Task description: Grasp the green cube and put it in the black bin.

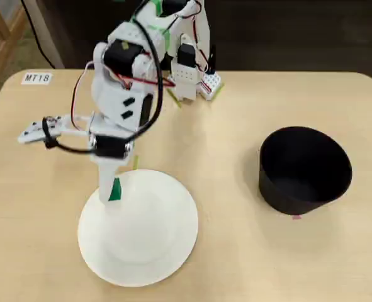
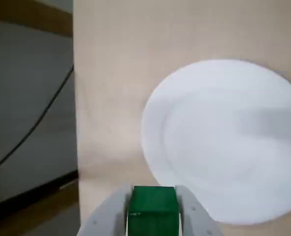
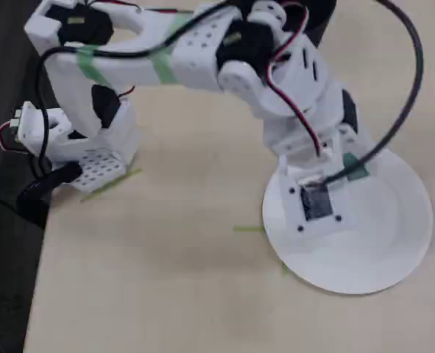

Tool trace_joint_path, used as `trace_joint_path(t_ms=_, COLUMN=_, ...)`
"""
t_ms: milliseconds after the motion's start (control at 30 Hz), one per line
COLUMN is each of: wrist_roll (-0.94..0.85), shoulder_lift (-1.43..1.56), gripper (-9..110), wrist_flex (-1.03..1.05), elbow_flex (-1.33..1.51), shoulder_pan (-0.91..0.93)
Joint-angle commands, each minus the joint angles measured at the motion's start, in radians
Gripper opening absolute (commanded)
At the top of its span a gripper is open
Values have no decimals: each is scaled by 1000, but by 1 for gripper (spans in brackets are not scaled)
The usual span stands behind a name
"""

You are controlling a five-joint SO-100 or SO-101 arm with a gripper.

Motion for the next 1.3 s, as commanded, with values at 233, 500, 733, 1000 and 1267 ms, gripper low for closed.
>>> trace_joint_path(t_ms=233, wrist_roll=296, shoulder_lift=232, gripper=0, wrist_flex=242, elbow_flex=-40, shoulder_pan=-400)
trace_joint_path(t_ms=500, wrist_roll=360, shoulder_lift=224, gripper=0, wrist_flex=258, elbow_flex=-23, shoulder_pan=-735)
trace_joint_path(t_ms=733, wrist_roll=354, shoulder_lift=173, gripper=0, wrist_flex=239, elbow_flex=23, shoulder_pan=-919)
trace_joint_path(t_ms=1000, wrist_roll=305, shoulder_lift=77, gripper=0, wrist_flex=173, elbow_flex=23, shoulder_pan=-973)
trace_joint_path(t_ms=1267, wrist_roll=295, shoulder_lift=-32, gripper=0, wrist_flex=74, elbow_flex=15, shoulder_pan=-945)
